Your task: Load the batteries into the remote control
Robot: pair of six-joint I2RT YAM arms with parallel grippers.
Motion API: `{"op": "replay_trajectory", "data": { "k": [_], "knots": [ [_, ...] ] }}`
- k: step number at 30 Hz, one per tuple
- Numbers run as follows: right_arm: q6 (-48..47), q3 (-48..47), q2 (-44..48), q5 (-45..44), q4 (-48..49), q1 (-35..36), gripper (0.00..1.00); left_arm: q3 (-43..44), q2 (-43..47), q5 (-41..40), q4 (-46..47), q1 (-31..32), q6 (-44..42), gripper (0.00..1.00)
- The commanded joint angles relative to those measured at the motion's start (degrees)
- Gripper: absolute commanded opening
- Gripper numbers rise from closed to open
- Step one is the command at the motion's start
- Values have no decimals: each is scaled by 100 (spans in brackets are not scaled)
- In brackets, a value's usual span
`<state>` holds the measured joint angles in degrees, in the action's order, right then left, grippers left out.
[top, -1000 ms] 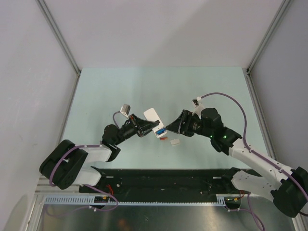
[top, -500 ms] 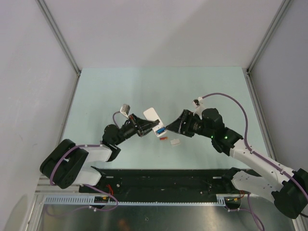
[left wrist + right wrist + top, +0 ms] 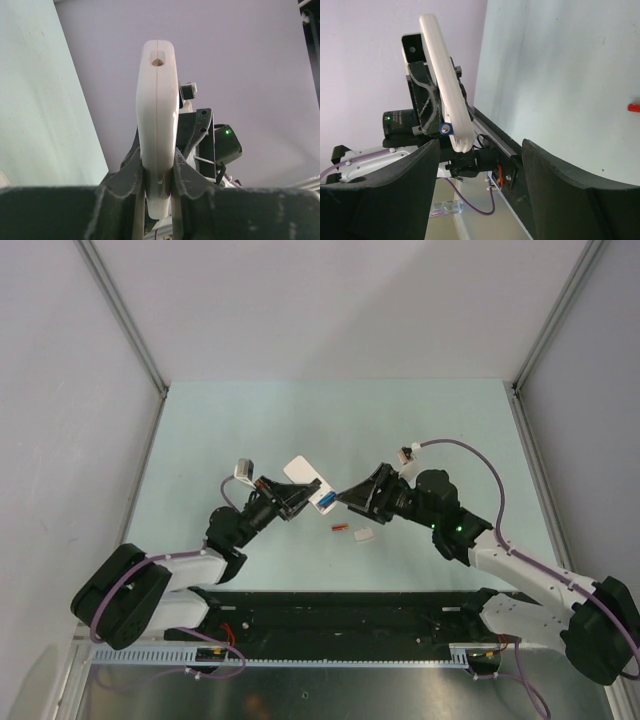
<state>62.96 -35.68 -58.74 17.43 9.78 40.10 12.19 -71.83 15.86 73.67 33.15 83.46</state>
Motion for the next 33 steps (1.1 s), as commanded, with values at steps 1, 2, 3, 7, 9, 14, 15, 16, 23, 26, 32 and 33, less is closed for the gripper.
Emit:
{"op": "replay_trajectory", "data": {
  "k": [1,2,3,7,9,14,15,16,23,26,32,33],
  "knots": [
    [418,-27,-199,-90,937,68,71,-85,187,-303,807,43,-181,0],
    [445,-27,-217,-108,1042,77,71,-93,187,-303,807,52,-181,0],
    [463,-18,-208,-126,1096,69,70,-128,205,-311,798,43,-190,0],
    [542,-26,-199,-214,1281,42,71,-173,249,-329,789,43,-199,0],
    [577,-53,-313,-127,1289,33,70,-181,249,-320,789,43,-199,0],
    [647,-44,-471,-38,1228,68,66,-164,310,-320,781,43,-199,0],
    [656,-44,-515,-29,1228,77,65,-155,302,-320,781,43,-199,0],
    [674,-44,-533,-29,1228,69,64,-155,319,-320,781,43,-207,0],
    [823,-44,-726,50,1430,68,59,-155,345,-346,754,60,-216,0],
    [850,-44,-797,67,1456,68,58,-146,345,-355,737,60,-225,0],
    [841,-44,-867,85,1439,95,56,-146,345,-382,719,52,-216,0],
    [850,-35,-867,85,1430,95,56,-146,345,-382,719,60,-216,0]
  ]
}}
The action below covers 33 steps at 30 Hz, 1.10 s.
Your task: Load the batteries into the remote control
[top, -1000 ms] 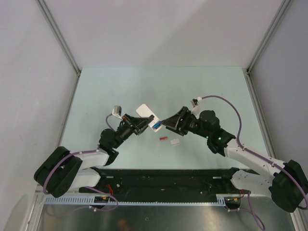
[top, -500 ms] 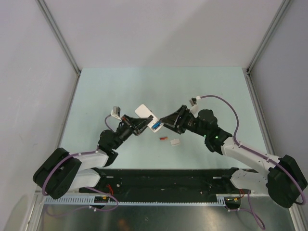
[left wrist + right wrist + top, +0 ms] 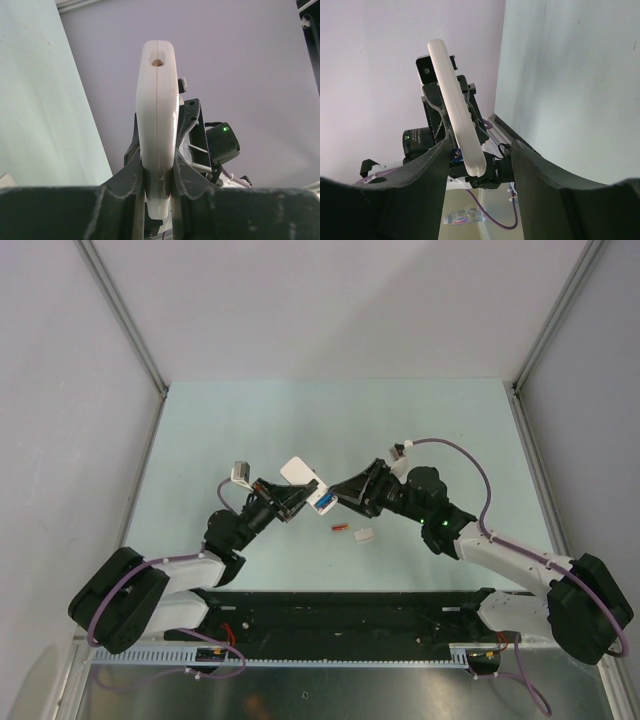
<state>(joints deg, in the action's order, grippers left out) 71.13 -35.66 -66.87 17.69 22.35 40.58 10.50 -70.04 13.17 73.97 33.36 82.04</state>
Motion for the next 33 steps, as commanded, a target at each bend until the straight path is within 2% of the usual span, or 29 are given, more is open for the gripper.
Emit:
{"op": "replay_trajectory", "data": {
  "k": [1,15,24,33],
  "knots": [
    [32,-38,-71,59,165,64,56,22,157,-113,688,47,-74,0],
    [-47,-55,-221,-73,77,179,49,92,465,-367,205,39,49,0],
    [-47,-55,-335,-47,243,205,38,215,412,-148,152,56,225,0],
    [-82,-64,-476,41,244,266,34,347,272,37,152,91,348,0]
  ]
}}
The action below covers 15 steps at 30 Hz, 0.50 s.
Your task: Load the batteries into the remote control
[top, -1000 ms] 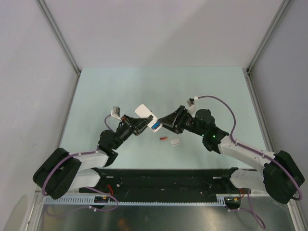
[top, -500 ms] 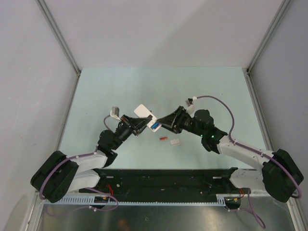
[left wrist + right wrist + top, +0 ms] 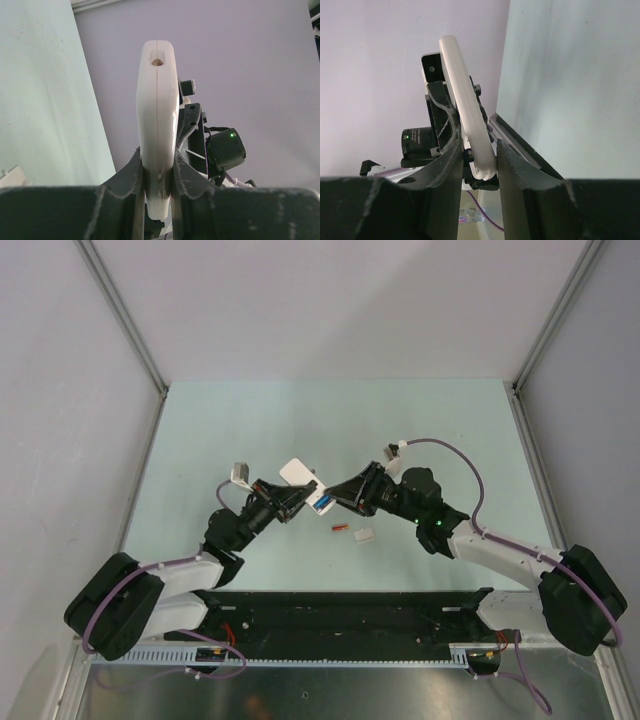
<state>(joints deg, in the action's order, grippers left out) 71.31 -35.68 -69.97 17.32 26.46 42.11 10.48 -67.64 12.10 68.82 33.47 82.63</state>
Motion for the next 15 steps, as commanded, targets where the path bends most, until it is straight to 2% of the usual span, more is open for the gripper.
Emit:
{"op": "replay_trajectory", "data": {
  "k": [1,15],
  "knots": [
    [-108,-53,-174,87,-167,113,34,358,40,144,668,80,289,0],
    [-108,-106,-429,149,-70,351,37,349,154,-278,668,168,131,0]
  ]
}}
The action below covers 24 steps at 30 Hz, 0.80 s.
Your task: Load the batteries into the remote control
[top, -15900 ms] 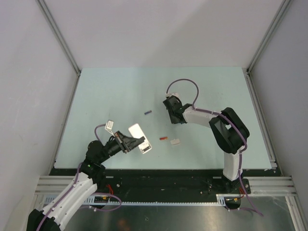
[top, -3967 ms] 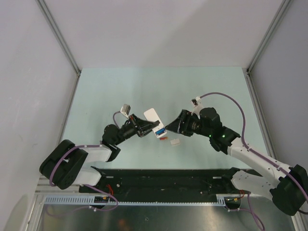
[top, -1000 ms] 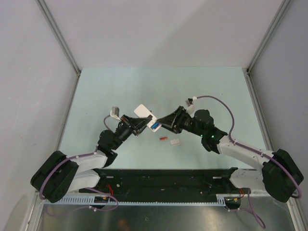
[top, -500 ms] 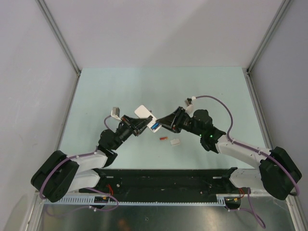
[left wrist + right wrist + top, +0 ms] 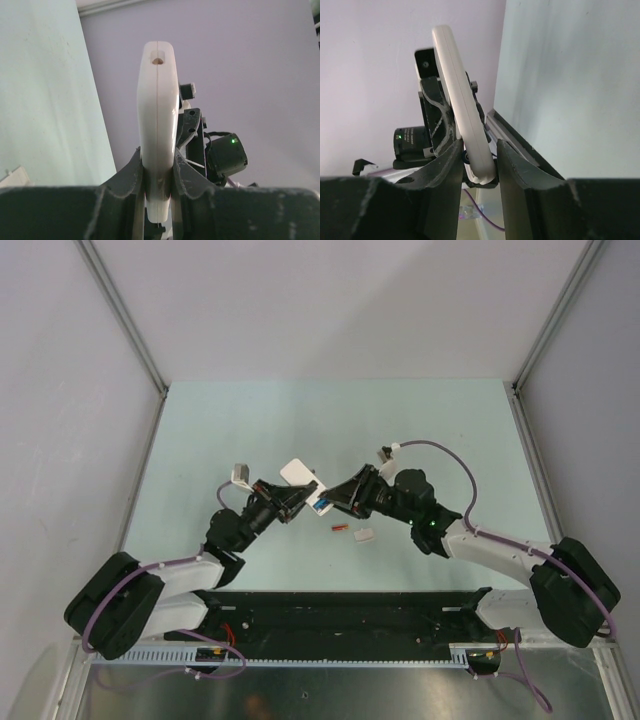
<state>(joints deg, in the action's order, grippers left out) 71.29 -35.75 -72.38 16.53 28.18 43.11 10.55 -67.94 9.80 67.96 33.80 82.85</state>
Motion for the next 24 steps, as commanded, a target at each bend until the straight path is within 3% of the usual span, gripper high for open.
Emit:
{"op": "replay_trajectory", "data": {
  "k": [1,11,16,24],
  "knots": [
    [-124,-99,-198,245,-261,268,38,343,202,-83,753,135,109,0],
    [-185,-117,-136,192,-331,277,36,334,229,-93,753,135,91,0],
    [-194,-108,-31,157,-331,250,50,211,229,-154,753,135,56,0],
    [-300,-90,321,-124,-612,127,51,132,352,-312,710,136,74,0]
  ]
}}
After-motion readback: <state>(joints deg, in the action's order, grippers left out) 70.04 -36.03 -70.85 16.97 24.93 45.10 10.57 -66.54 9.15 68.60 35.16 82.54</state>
